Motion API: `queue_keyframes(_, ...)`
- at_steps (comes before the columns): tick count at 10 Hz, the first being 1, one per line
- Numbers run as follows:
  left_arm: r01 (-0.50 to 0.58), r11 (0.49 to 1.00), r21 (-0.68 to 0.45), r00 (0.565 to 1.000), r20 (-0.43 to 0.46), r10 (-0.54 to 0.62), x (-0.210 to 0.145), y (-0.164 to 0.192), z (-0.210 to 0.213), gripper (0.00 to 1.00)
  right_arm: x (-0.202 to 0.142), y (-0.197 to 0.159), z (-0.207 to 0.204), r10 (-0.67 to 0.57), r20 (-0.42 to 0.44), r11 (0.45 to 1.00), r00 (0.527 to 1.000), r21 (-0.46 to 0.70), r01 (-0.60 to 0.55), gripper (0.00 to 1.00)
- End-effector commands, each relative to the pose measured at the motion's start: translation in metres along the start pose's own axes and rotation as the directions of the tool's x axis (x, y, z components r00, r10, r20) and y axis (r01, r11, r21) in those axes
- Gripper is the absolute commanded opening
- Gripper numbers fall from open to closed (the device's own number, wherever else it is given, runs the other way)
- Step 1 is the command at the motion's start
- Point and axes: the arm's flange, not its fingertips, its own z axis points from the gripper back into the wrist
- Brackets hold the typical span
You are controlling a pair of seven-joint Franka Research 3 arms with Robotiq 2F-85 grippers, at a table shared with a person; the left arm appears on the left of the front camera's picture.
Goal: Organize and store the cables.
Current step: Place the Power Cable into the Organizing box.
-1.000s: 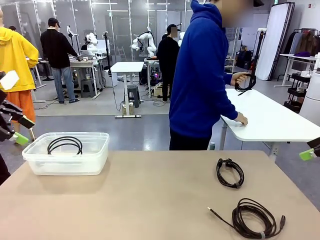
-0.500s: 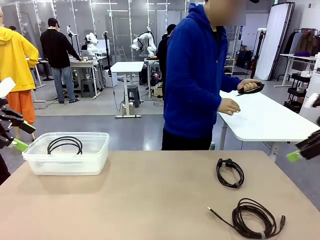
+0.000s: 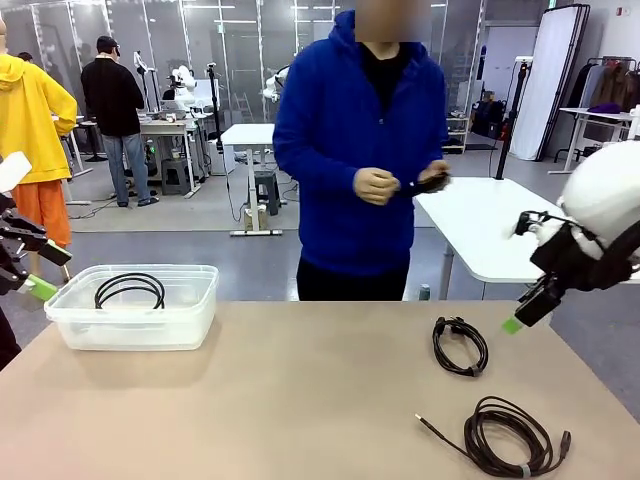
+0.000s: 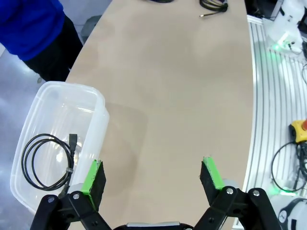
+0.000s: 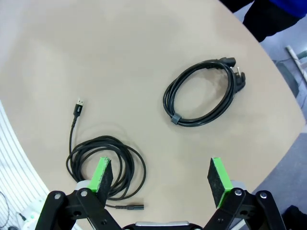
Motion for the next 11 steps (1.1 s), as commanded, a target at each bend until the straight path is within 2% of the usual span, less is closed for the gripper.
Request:
queue_keyframes(1, -0.013, 1.000, 0.006, 1.000, -0.022, 0.013, 0.004, 0.000, 0.003, 1.00, 0.011, -0.008, -0.019, 0.139, -0.074, 0.990, 0.988, -0.024, -0.141, 1.00)
queue_keyframes(2, -0.013, 1.000, 0.006, 1.000, -0.022, 0.013, 0.004, 0.000, 0.003, 1.00, 0.019, -0.013, -0.028, 0.236, -0.116, 0.971, 0.965, 0.000, -0.237, 1.00)
queue_keyframes(3, -0.013, 1.000, 0.006, 1.000, -0.022, 0.013, 0.004, 0.000, 0.003, 1.00, 0.030, -0.020, -0.036, 0.348, -0.167, 0.936, 0.922, 0.017, -0.350, 1.00)
queue_keyframes(4, -0.013, 1.000, 0.006, 1.000, -0.022, 0.013, 0.004, 0.000, 0.003, 1.00, 0.040, -0.023, -0.043, 0.401, -0.209, 0.916, 0.892, 0.059, -0.398, 1.00)
queue_keyframes(7, -0.013, 1.000, 0.006, 1.000, -0.022, 0.013, 0.004, 0.000, 0.003, 1.00, 0.059, -0.036, -0.072, 0.458, -0.242, 0.888, 0.855, 0.151, -0.433, 1.00)
queue_keyframes(11, -0.013, 1.000, 0.006, 1.000, -0.022, 0.013, 0.004, 0.000, 0.003, 1.00, 0.058, -0.038, -0.107, 0.497, -0.272, 0.866, 0.824, 0.215, -0.451, 1.00)
